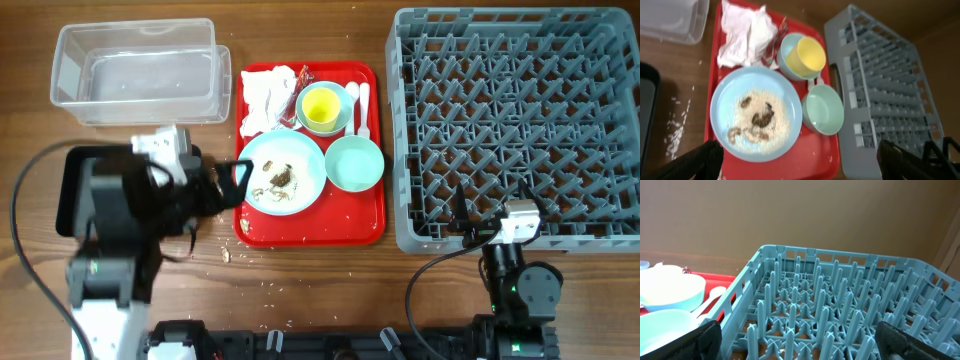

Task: Sort waste into correct bins and load items into the dishwasher rack
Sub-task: 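Move the left gripper over the white tissue and grasp it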

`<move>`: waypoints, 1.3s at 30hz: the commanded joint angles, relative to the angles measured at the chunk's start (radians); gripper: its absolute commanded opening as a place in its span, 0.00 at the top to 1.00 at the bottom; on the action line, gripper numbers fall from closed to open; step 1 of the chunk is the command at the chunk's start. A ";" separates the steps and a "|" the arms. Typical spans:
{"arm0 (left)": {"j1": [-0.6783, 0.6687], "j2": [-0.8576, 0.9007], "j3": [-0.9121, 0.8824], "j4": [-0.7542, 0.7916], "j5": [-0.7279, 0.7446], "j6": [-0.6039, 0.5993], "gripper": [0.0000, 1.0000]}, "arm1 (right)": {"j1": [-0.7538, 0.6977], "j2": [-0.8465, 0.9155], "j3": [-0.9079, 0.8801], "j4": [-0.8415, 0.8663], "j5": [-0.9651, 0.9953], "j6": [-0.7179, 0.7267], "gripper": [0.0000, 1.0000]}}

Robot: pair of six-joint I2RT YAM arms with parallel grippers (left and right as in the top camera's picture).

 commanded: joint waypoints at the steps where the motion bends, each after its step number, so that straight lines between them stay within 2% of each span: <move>1: 0.003 0.113 0.089 -0.028 0.037 0.021 0.00 | -0.005 -0.002 -0.002 0.002 0.013 -0.010 0.00; 4: 0.003 0.152 0.089 -0.015 0.097 -0.049 0.00 | -0.005 -0.002 -0.002 0.002 0.013 -0.010 0.00; 13: 0.002 0.169 0.089 0.020 0.095 -0.048 0.00 | -0.005 -0.002 -0.002 0.002 0.013 -0.010 0.00; 20: 0.002 0.244 0.092 0.074 0.062 -0.040 0.00 | -0.005 -0.002 -0.002 0.002 0.013 -0.010 0.00; 23: 0.002 0.279 0.133 0.051 0.061 -0.020 0.01 | -0.005 -0.002 -0.002 0.002 0.013 -0.010 0.00; 26: -0.013 0.371 0.284 -0.092 -0.027 0.005 0.01 | -0.005 -0.002 -0.002 0.002 0.013 -0.010 0.00; 30: -0.086 0.526 0.497 -0.222 -0.245 -0.014 0.00 | -0.005 -0.002 -0.002 0.002 0.013 -0.010 0.00; 36: -0.134 0.662 0.538 0.012 -0.276 -0.025 0.00 | -0.005 -0.002 -0.002 0.002 0.013 -0.010 0.00; 39: -0.136 0.729 0.538 0.118 -0.299 0.058 0.00 | -0.005 -0.002 -0.002 0.002 0.013 -0.010 0.00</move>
